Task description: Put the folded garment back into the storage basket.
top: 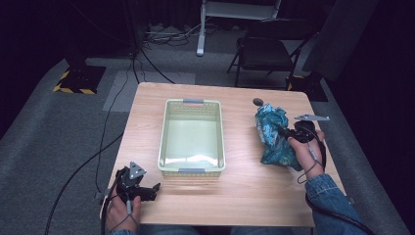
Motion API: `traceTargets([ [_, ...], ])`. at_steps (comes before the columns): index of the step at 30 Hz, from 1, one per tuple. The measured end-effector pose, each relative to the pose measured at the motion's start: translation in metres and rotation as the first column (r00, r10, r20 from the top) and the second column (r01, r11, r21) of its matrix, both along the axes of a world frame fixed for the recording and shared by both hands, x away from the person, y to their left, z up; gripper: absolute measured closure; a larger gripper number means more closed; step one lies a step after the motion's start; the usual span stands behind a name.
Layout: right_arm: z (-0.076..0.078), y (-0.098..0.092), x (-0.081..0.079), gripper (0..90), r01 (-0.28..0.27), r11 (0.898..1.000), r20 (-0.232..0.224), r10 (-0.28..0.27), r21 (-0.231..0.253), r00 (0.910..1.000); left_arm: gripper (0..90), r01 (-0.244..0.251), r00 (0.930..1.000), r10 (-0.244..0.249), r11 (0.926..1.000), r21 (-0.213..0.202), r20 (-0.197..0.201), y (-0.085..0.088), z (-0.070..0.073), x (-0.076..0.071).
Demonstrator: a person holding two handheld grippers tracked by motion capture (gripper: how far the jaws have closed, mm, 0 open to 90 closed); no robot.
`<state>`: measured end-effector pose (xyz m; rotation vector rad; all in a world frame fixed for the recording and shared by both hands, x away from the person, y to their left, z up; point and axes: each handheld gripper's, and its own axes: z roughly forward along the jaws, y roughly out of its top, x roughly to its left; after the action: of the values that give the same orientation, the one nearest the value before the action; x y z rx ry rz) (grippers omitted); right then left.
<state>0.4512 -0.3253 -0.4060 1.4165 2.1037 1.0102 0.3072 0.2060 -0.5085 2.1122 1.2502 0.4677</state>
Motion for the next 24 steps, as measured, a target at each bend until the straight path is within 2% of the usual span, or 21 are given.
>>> traceTargets([
  [13,0.033,0.004,0.001,83.0,-0.008,1.000,0.035,0.008,-0.006,0.9994,0.4,0.000,1.0000,0.000,1.0000,-0.001,0.000,0.000,0.000,0.000],
  [24,0.053,0.013,0.006,82.9,-0.027,1.000,0.053,0.028,-0.015,0.9982,0.3,-0.001,1.0000,0.001,1.0000,-0.003,-0.001,0.000,0.000,0.000],
])
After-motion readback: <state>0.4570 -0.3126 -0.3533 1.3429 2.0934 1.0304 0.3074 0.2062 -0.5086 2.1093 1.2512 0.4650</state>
